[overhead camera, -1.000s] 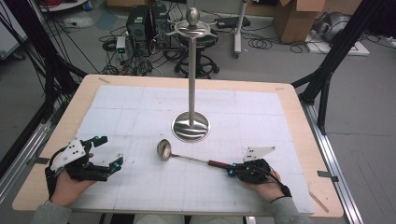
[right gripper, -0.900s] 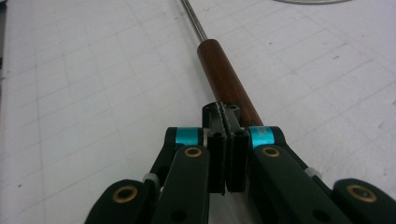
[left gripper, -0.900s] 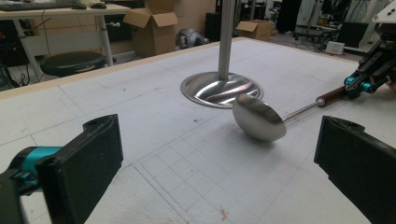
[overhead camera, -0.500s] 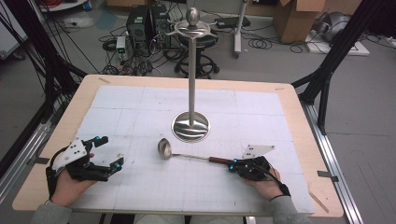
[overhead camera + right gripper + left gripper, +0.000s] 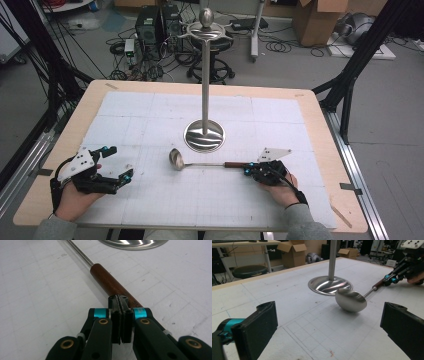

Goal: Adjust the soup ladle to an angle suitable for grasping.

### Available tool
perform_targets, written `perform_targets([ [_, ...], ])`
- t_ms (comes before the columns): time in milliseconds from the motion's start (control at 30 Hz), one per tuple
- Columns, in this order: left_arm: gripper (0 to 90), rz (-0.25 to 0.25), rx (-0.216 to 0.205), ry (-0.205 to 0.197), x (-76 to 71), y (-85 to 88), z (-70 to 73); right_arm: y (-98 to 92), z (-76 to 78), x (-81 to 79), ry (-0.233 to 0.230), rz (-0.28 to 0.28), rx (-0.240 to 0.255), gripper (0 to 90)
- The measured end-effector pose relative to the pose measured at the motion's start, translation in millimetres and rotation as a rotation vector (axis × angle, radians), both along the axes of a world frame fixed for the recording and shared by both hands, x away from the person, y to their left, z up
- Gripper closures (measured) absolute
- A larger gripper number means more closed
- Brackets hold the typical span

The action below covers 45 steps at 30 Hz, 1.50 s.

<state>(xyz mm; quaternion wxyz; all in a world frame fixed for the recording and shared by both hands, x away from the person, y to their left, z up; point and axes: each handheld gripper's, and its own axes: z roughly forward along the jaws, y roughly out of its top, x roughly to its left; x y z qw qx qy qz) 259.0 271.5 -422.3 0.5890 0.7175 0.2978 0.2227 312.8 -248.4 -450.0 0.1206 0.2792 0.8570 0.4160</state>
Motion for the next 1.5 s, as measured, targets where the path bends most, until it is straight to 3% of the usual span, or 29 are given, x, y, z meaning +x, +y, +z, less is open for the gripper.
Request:
perform_targets([
  [733,1.7,-0.006,0.010,0.013,0.9,-1.0,-1.0,0.5,-0.2,36.6,0.021,-0.019,-0.009,89.8],
  [1133,1.7,-0.005,0.016,0.016,0.2,-1.1,-1.0,11.3,1.0,61.2,-0.013,-0.013,-0.046,89.7],
  [1500,1.7,-0.003,0.016,0.013,-2.1,-0.6,-1.0,16.5,2.7,74.1,-0.025,0.003,-0.066,89.7],
])
